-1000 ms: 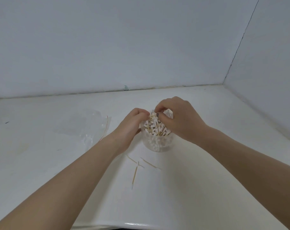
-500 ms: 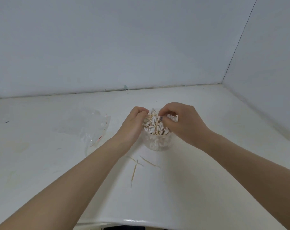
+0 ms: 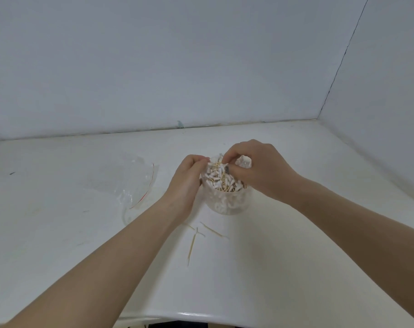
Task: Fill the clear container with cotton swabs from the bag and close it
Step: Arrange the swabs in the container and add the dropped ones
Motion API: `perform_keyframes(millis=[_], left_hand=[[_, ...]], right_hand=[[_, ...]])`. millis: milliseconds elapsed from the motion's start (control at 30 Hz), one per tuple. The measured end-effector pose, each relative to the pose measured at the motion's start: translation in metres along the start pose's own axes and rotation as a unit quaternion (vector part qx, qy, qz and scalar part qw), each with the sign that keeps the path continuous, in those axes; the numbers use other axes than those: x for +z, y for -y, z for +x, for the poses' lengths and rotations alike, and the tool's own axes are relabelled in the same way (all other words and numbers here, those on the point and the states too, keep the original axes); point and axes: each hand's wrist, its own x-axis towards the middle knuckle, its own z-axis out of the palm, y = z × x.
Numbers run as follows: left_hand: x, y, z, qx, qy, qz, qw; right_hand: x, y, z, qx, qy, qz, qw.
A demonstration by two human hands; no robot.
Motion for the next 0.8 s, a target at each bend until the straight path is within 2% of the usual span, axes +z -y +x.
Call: perform_keyframes(millis=[200,333,433,533,667,800], left_hand=[[0.007,-0.003,0.003,-0.022,0.028,0.078,0.996],[0.009,0.002,0.005,-0.017,0.023,0.077,0.997],[0.01,-0.002,0.005,-0.006,0.022,0.095,0.995],[0.006,-0.009,-0.001,-0.03,0.011,0.076,0.997],[-0.002,-0.002,-0.008,-0.051,0.028,0.099,0.993],[0.003,0.008,-0.017,-0.026,0.045,0.131,0.99]], right_hand=[[0.002,0.012,0.0,-0.04,0.005,-0.019,0.999],[0.011,0.011,-0.006,-0.109,0.018,-0.08,0.991],[0.016,0.006,-0.012,-0.13,0.051,-0.153,0.978],[0.011,0.006,-0.011,-0.133,0.065,-0.142,0.979],[-0.005,0.004,-0.012,-0.048,-0.015,-0.025,0.998],[0.004,-0.005,-0.03,-0.03,-0.07,-0.045,0.996]])
